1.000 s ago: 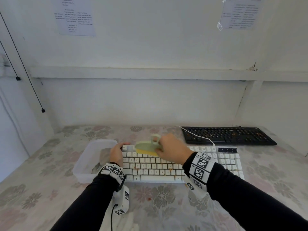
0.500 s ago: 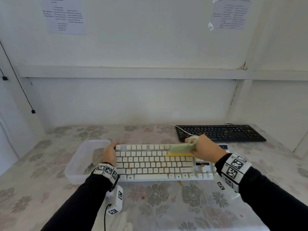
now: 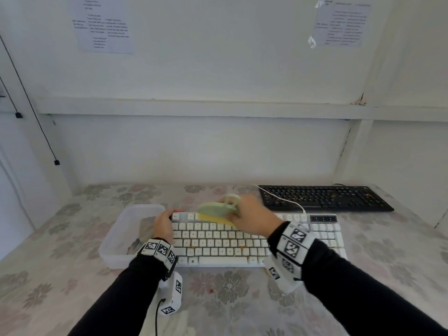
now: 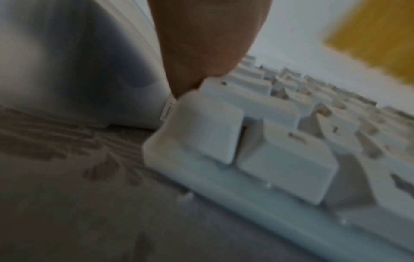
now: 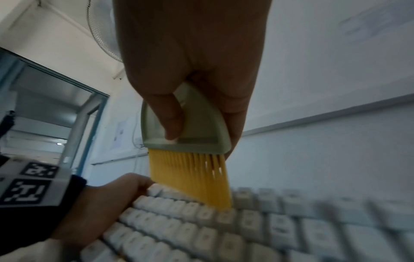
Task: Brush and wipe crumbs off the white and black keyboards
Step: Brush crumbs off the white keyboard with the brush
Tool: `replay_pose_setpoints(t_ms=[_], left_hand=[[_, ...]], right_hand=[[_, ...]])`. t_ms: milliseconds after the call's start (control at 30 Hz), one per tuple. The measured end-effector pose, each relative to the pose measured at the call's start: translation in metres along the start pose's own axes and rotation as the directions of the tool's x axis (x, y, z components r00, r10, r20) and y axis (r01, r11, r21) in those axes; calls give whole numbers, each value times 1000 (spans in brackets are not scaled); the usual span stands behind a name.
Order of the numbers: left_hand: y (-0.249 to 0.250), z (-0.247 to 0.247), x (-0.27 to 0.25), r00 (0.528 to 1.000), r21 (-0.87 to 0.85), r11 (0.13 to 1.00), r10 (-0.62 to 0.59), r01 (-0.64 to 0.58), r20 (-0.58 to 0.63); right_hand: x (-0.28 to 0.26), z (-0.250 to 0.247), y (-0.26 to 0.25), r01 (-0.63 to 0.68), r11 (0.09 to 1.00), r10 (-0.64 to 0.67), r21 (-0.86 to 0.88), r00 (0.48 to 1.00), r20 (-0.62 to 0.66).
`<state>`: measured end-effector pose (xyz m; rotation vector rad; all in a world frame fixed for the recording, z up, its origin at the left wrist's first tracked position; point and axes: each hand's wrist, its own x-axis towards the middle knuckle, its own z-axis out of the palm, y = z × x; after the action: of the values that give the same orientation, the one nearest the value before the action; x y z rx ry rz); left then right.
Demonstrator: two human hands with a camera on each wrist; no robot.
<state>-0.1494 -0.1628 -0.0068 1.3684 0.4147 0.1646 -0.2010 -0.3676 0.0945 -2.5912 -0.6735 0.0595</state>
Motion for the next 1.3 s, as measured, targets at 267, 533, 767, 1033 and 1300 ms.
replay_pose_setpoints(t_ms=[267, 533, 767, 1033, 1300], left_hand=[[12, 2, -17, 992, 52, 992, 120, -118, -45], [9, 0, -5, 1000, 33, 999, -29, 29, -12], [15, 3, -16, 1000, 82, 997, -11, 10, 14], [12, 4, -14, 1000, 120, 993, 20, -20, 0], [12, 5, -15, 999, 81, 997, 21, -19, -25]], right_hand=[[37, 40, -40, 99, 995, -99, -29, 995, 13], [33, 39, -7, 61, 991, -59, -120, 998, 23], [-3, 14, 43, -43, 993, 43, -114, 999, 0], [-57, -27, 107, -122, 981, 108, -151, 989, -98], [-96, -53, 157, -233, 952, 198, -198, 964, -180]])
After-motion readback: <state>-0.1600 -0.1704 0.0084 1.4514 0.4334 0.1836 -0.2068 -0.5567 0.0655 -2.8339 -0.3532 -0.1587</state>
